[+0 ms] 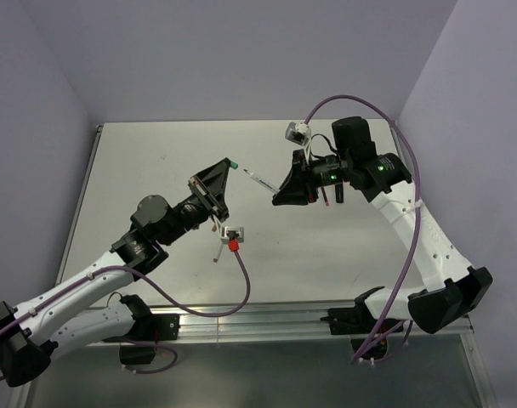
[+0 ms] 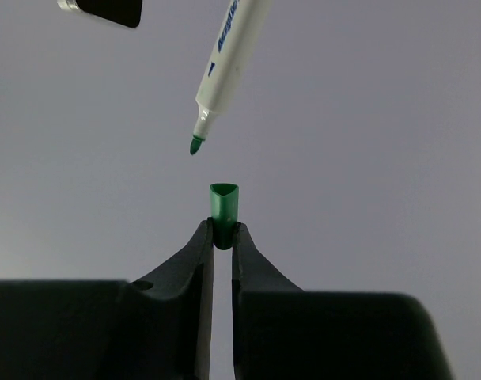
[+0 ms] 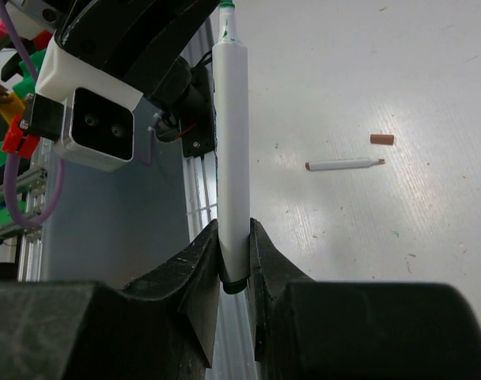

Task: Insert the pens into the pen caps

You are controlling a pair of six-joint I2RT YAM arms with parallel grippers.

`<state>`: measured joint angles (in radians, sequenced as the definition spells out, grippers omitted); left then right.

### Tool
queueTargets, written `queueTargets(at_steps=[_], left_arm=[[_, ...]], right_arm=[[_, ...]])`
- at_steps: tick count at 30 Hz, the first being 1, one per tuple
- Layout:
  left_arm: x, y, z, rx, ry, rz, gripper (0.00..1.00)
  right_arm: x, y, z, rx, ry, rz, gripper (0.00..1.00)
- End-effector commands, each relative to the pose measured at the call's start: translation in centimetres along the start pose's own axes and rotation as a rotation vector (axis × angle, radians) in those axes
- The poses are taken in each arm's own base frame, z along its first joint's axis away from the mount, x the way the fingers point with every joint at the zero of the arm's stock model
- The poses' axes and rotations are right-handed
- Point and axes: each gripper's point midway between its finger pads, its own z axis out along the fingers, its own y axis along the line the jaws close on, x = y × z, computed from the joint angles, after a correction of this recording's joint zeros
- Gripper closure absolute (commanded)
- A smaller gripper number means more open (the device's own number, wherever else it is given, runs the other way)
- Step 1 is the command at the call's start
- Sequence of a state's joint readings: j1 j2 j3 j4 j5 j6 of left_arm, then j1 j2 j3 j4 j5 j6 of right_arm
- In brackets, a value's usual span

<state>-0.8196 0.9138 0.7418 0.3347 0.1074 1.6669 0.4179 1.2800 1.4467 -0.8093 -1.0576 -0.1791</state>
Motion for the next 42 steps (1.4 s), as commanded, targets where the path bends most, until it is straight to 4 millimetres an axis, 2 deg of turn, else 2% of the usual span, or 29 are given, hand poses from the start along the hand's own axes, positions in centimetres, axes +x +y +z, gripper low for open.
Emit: queueTargets(at_steps=[1, 22, 26, 34, 38, 42], left_arm=[[-0.5, 2.4, 0.2, -0.063, -0.018, 0.042, 1.0], [-2.1, 1.2, 0.6, -0.019, -0.064, 0.058, 1.0], [-2.3, -0.1, 0.8, 0.052, -0.07, 0.087, 1.0], [-2.6, -2.4, 1.1, 0.131, -0.056, 0.25, 1.0], [-2.7, -1.8, 1.2, 0.131, -0.053, 0.258, 1.0], [-3.2, -1.1, 1.3, 0.111, -0.067, 0.266, 0.99]], right_arm=[[-0.5, -0.3, 0.4, 0.009, -0.012, -0.033, 1.0], [0.3, -1.4, 0.9, 0.041, 0.012, -0.012, 1.0], [-0.1, -1.3, 0.9, 0.032, 0.007, -0.009, 1.0], [-0.9, -1.6, 1.4, 0.01, 0.006, 0.002, 1.0], [-1.1, -2.3, 2.2, 0.006, 0.016, 0.01, 1.0], [-1.9, -2.1, 2.4, -0.008, -0.014, -0.014, 1.0]])
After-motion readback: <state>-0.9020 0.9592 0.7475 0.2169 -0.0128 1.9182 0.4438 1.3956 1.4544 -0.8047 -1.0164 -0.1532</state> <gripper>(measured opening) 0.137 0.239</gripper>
